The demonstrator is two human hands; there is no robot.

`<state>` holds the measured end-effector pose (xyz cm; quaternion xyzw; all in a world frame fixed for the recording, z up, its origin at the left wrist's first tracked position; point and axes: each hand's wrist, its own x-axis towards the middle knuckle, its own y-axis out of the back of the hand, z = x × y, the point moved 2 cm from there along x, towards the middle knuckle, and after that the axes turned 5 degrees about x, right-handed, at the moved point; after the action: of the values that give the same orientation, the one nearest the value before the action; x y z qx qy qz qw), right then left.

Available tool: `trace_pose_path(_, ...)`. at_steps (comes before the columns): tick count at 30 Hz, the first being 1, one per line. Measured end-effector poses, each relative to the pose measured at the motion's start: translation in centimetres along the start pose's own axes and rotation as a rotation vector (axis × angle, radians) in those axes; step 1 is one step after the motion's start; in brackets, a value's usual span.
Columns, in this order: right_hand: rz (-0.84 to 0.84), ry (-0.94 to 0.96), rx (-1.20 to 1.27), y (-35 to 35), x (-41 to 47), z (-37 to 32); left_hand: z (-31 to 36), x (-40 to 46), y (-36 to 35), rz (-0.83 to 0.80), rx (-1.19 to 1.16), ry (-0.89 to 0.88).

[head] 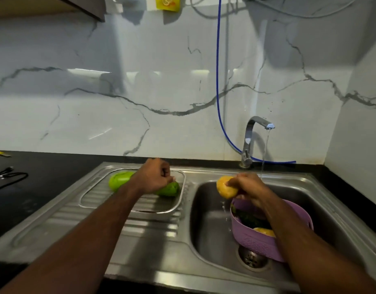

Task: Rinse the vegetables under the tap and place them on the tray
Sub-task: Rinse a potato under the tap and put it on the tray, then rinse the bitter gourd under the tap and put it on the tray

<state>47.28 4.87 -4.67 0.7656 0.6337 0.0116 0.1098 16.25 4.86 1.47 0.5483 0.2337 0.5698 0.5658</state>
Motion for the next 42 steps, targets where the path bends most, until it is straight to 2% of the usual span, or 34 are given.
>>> trace_pose_path(4,-0.224,0.034,0.143,-4.1,-2.8,-4.6,-3.4,-1.7,1.4,-0.030,0.045,0.027)
trace_pose_path(8,-0.319,0.096,0.048,-9.2,-4.7,-7.5,-5.3,-3.1,2.0,-0.077,0.083,0.027)
trace_pose_path(17,-0.226,0.256,-0.559,-16.6,-4.8,-6.0,-7.2,-4.6,1.6,-0.184,0.187,0.045)
trace_pose_path(21,-0.201,0.295,-0.729,-17.4,-4.9,-5.6,-7.1,-4.9,1.4,-0.201,0.170,0.046)
trace_pose_path(25,-0.209,0.331,-0.798,-17.1,-4.9,-5.6,-6.6,-4.9,1.2,-0.200,0.160,0.025)
trace_pose_path(28,-0.201,0.368,-0.802,-16.8,-5.0,-5.8,-6.0,-4.6,1.0,-0.180,0.151,0.015)
trace_pose_path(33,-0.189,0.375,-0.642,-15.6,-4.7,-6.3,-3.9,-3.5,1.3,-0.151,0.123,-0.033)
trace_pose_path(37,-0.041,0.427,-0.501,-13.0,-4.0,-6.7,-1.0,-1.5,1.0,-0.061,0.076,-0.054)
trace_pose_path(42,0.060,0.420,-0.483,-7.0,-2.7,-6.2,4.4,1.8,-1.2,0.021,-0.048,-0.104)
